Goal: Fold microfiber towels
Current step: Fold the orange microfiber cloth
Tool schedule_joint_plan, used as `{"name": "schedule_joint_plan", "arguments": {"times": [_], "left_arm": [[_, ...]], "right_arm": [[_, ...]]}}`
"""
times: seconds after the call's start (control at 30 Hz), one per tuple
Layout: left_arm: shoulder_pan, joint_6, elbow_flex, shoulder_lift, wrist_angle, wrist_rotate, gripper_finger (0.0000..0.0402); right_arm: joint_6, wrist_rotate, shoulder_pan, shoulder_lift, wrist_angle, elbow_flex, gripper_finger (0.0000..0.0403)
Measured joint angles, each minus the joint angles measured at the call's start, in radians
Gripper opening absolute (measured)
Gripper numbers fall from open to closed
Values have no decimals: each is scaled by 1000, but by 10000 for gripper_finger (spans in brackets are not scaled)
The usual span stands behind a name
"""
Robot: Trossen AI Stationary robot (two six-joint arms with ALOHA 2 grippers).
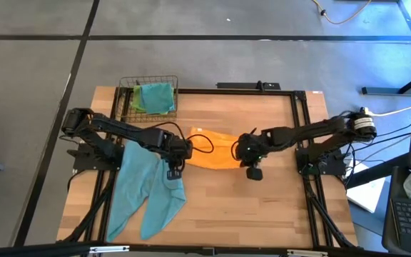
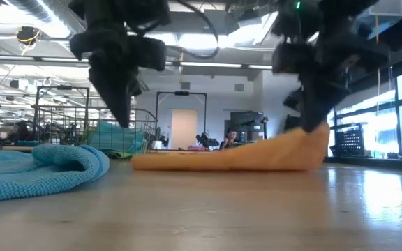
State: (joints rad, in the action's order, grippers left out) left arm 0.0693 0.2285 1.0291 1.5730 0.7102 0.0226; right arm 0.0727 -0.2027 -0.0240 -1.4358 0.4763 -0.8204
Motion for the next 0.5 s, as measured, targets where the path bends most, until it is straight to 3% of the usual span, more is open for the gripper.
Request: {"name": "schedule_joint_plan", "arguments": {"times": [0.2, 0.5], "left_arm": [[18, 6, 37, -26, -4, -52, 0], [56, -135, 48, 0, -383, -108, 29]], "right_arm": [[-3, 77, 1, 75, 10, -9, 3], [-3, 79, 10, 60, -24, -10, 3]]}}
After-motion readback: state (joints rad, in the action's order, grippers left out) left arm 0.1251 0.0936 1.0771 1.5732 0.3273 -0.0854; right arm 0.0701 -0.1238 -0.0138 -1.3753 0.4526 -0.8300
